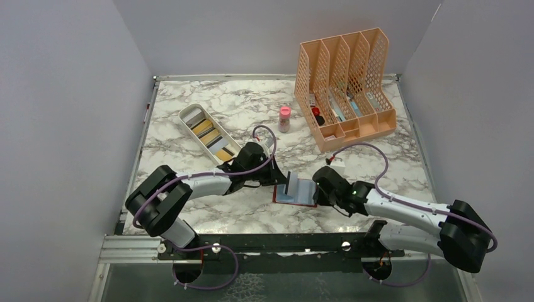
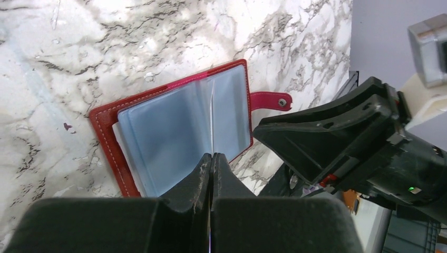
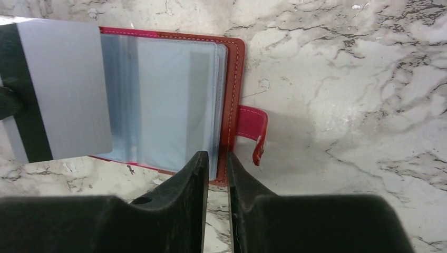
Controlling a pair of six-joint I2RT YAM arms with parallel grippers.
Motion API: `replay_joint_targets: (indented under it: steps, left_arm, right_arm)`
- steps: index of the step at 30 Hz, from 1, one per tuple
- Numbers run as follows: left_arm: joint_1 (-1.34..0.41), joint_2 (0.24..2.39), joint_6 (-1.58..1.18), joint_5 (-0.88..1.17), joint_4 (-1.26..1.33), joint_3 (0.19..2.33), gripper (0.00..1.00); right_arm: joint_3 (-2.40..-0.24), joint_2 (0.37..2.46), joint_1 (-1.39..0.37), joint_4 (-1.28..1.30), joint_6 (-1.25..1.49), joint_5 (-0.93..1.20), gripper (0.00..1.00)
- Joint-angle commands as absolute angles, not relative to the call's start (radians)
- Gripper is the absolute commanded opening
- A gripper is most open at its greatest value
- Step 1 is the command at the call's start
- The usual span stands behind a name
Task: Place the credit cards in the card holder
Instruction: Insert the credit card into the card holder.
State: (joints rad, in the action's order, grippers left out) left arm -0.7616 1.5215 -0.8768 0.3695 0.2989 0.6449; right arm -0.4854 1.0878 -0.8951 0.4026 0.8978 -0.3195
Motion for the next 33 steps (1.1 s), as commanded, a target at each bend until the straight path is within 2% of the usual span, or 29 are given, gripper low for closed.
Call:
replay_joint_targets:
  steps: [1,17,33]
  left_arm:
    - [-0.773,1.545,-0.893,0.343,0.355,0.629,0.00]
    - [-0.801,1.627,-0.938,0.351,0.410,0.611,0.00]
    - [-0.824,1.587,-0.988,0.307,0.458,0.574,0.00]
  right_arm:
    - [-0.530,1.091,-0.896,0.393,0.874,-0.321,0.24]
    - [-0.554,1.256,-0.896,0.349,0.863,-0.360,0.24]
    - [-0.489,1.223,-0.895,0.341,0.886,-0.340,0.23]
